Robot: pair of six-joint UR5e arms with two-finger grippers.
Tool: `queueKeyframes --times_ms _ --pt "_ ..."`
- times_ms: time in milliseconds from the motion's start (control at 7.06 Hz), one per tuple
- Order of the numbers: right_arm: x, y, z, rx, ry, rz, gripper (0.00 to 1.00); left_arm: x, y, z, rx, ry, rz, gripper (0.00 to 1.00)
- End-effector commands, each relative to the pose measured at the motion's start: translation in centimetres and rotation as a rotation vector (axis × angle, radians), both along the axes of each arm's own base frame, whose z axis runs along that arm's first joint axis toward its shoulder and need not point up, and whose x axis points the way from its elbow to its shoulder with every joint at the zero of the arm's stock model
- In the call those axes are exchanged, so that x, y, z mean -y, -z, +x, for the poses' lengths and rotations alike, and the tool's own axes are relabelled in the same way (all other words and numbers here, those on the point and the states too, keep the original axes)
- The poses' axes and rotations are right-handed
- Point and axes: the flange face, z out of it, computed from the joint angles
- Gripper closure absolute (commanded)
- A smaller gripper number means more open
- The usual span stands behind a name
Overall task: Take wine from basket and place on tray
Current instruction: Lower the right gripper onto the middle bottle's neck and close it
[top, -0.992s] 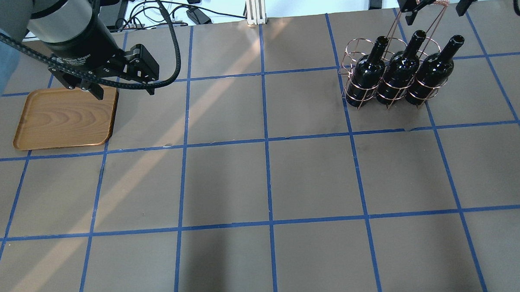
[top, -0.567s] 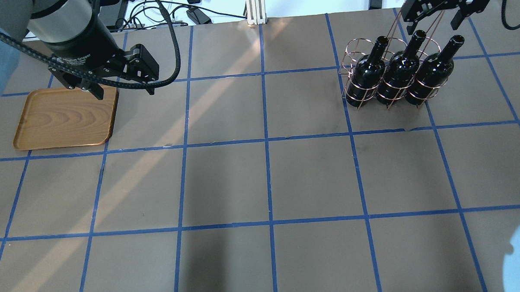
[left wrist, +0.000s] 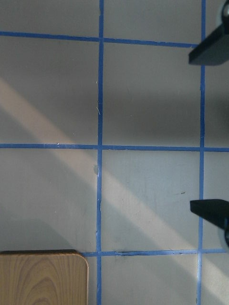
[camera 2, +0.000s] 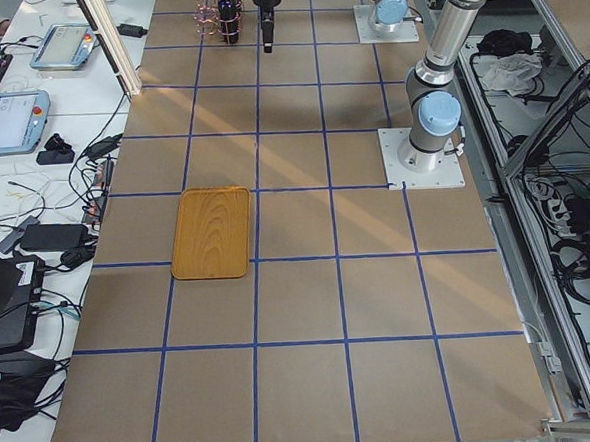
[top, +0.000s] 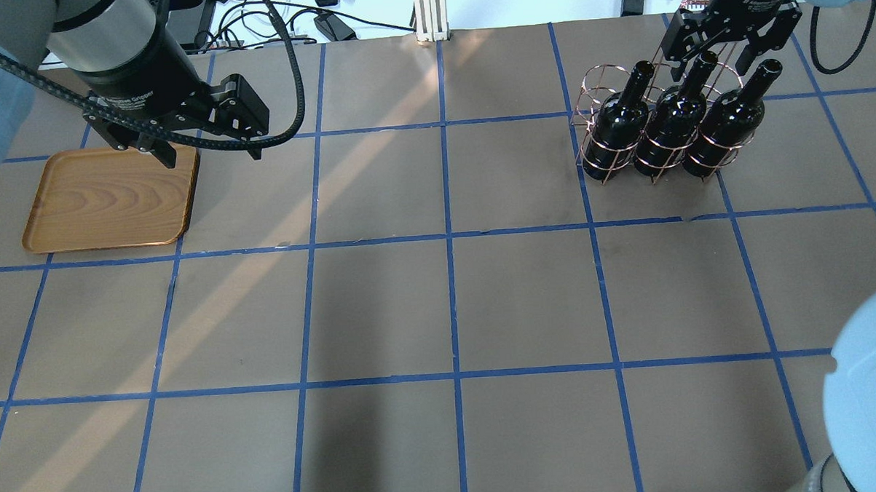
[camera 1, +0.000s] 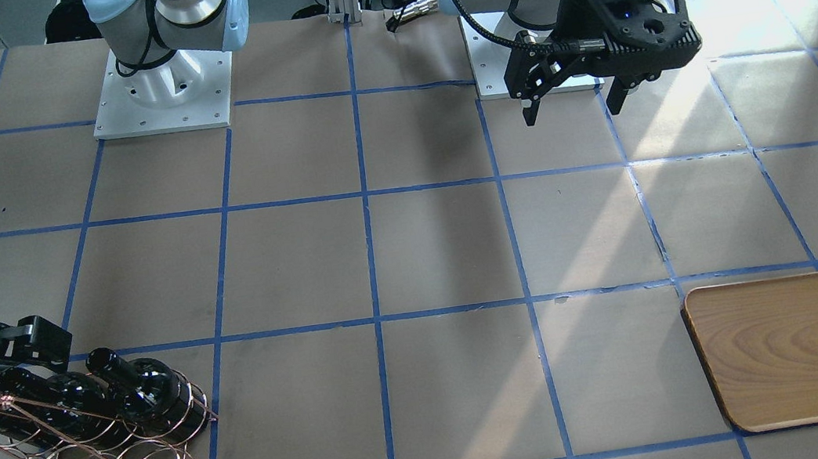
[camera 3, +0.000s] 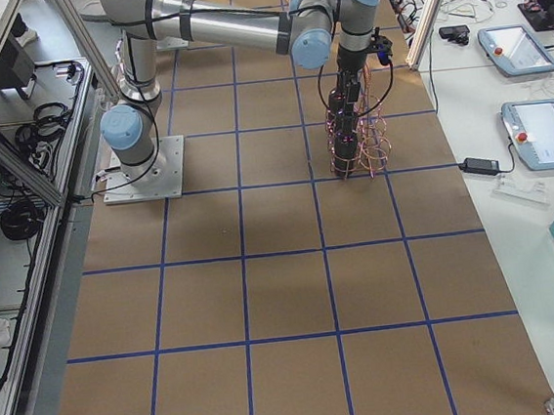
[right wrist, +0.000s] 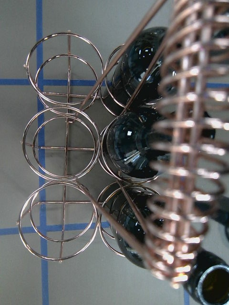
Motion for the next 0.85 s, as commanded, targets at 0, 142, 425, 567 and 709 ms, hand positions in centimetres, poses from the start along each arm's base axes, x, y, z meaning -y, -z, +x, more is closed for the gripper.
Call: queueKeyframes --times_ms 0,142,425,567,709 --pt "0.66 0.93 -0.12 -0.001 0.0 -0.007 0.16 -0.04 -0.01 0.24 0.014 -0.003 0.003 0.0" --pt "1.1 1.43 -0.19 -0.002 0.0 -0.017 0.16 0.02 -0.01 0.44 0.013 0.0 0.003 0.0" --pt "1.23 1.72 -0.32 -0.001 0.001 -0.014 0.33 0.03 0.01 0.53 0.015 -0.001 0.004 0.0" --pt "1.21 1.73 -0.32 -0.001 0.001 -0.012 0.46 -0.01 0.01 0.37 0.014 0.009 0.005 0.0" --pt "1.22 1.74 -0.3 0.001 0.001 -0.013 0.57 0.01 0.01 0.4 0.009 0.008 0.005 0.0"
